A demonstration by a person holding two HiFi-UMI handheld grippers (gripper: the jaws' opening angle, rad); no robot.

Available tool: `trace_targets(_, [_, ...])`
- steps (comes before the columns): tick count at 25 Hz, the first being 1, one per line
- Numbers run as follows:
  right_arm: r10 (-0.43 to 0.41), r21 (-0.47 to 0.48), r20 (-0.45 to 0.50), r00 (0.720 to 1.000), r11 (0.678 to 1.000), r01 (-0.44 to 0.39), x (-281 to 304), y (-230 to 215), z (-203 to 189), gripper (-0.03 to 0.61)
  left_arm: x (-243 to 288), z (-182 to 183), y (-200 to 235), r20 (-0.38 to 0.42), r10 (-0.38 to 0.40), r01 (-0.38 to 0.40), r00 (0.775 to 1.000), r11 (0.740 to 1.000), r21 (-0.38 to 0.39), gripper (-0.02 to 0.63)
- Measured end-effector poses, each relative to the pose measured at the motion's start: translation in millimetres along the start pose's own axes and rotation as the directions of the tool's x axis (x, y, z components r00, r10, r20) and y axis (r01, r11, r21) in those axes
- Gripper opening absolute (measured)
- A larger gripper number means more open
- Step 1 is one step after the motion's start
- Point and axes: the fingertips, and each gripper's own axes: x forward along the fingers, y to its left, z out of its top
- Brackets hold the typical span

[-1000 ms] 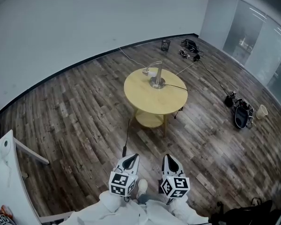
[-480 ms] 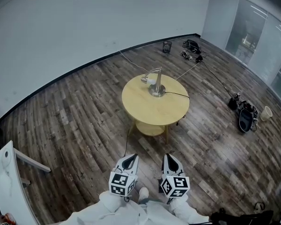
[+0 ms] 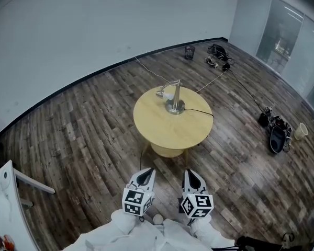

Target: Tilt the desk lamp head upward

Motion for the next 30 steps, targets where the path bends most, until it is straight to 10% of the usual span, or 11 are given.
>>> trace_targets(30, [-0.066, 0.020, 0.010, 0.998, 0.998, 0.066, 185, -45, 44, 0.009, 165, 52, 105, -0.007, -0.077, 0.077, 0.997, 0.997, 0.016, 0.000])
